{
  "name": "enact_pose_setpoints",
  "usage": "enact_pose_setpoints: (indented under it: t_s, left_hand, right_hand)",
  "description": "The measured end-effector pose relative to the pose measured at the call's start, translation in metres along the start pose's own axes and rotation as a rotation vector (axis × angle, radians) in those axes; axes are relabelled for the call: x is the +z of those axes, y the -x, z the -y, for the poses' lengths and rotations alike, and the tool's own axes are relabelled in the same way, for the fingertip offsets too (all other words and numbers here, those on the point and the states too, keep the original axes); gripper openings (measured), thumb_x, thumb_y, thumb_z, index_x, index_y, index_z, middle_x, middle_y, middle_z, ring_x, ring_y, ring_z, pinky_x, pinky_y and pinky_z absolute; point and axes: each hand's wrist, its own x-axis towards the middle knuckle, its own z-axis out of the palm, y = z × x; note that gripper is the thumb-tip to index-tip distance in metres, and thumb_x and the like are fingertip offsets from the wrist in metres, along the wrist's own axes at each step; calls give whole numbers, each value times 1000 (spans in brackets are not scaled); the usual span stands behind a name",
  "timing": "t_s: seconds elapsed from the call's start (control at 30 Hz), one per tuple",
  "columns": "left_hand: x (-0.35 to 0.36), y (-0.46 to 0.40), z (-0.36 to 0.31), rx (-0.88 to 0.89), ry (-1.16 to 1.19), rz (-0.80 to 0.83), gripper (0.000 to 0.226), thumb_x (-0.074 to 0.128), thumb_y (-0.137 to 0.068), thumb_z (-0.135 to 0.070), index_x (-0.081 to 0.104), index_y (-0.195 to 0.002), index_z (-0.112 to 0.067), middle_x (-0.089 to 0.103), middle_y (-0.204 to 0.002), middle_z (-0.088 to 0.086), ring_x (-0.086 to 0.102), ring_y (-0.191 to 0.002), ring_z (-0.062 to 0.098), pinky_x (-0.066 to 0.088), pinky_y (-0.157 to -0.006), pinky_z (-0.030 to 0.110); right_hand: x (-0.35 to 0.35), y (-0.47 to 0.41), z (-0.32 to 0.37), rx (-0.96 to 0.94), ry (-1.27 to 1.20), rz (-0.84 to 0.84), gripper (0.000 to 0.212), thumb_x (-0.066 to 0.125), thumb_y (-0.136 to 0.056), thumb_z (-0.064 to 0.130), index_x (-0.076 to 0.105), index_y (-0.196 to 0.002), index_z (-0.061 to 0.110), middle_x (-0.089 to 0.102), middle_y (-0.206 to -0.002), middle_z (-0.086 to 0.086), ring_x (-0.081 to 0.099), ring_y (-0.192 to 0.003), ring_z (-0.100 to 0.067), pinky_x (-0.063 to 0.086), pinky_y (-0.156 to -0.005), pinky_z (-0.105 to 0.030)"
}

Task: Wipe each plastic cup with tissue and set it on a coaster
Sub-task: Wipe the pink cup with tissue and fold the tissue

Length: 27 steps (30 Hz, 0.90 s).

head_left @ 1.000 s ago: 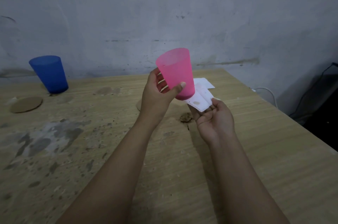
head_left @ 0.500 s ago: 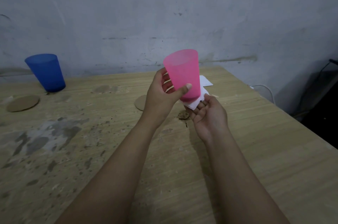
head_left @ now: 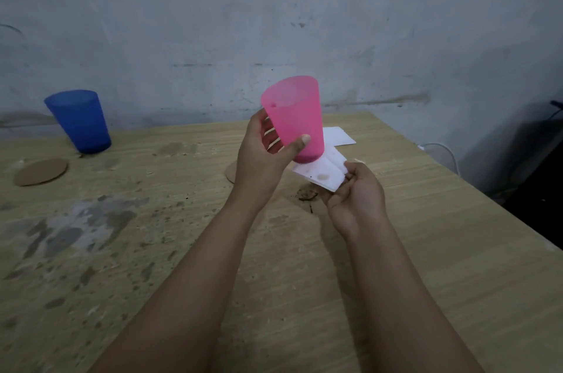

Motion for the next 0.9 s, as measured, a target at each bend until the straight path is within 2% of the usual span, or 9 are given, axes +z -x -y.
enact_pose_setpoints:
  t_s: [0.07,0.27,0.4,0.53,0.73,0.9]
  left_hand:
    - [0,0,0,-2,-4,-1,69,77,-77,-13,41,-136,-15,58,-124,-2,62,-106,4,53,-82,17]
    - [4,2,0,-7,-18,33,66,78,-76,-16,44,-133,-16,59,-123,-1,62,-106,7,53,-81,19]
    - [7,4,0,-9,-21,55,67,78,-75,-20,44,-133,-17,59,-124,-2,62,-107,7,53,-82,19]
    - [9,5,1,-1,-23,52,70,79,-75,-20,43,-135,-15,59,-126,-2,62,-108,5,52,-81,17]
    - [6,3,1,15,-14,27,72,78,-75,-13,40,-136,-14,57,-126,-2,60,-108,2,52,-87,18]
    - [3,1,4,14,-8,3,71,77,-76,-12,40,-137,-13,58,-126,0,61,-107,3,52,-84,17]
  right_hand:
    - [0,-1,2,-29,-46,-10,23,42,-89,7,56,-105,-2,65,-105,-21,63,-91,-32,51,-87,-43]
    - [2,-1,-1,-92,9,28,23,39,-94,12,60,-96,4,69,-88,-13,66,-79,-23,53,-81,-36]
    - [2,-2,-6,-77,65,47,25,37,-95,13,60,-98,4,70,-81,-11,67,-74,-21,53,-75,-33]
    - [2,0,-11,-38,113,49,28,39,-93,13,56,-110,-2,67,-87,-17,65,-77,-25,55,-72,-34]
    - [1,-2,-9,-3,126,-30,23,46,-88,10,56,-107,0,63,-92,-18,63,-74,-26,52,-73,-37]
    - [-3,-3,0,-6,82,-73,12,46,-87,8,55,-93,4,62,-106,-20,63,-92,-31,51,-81,-42]
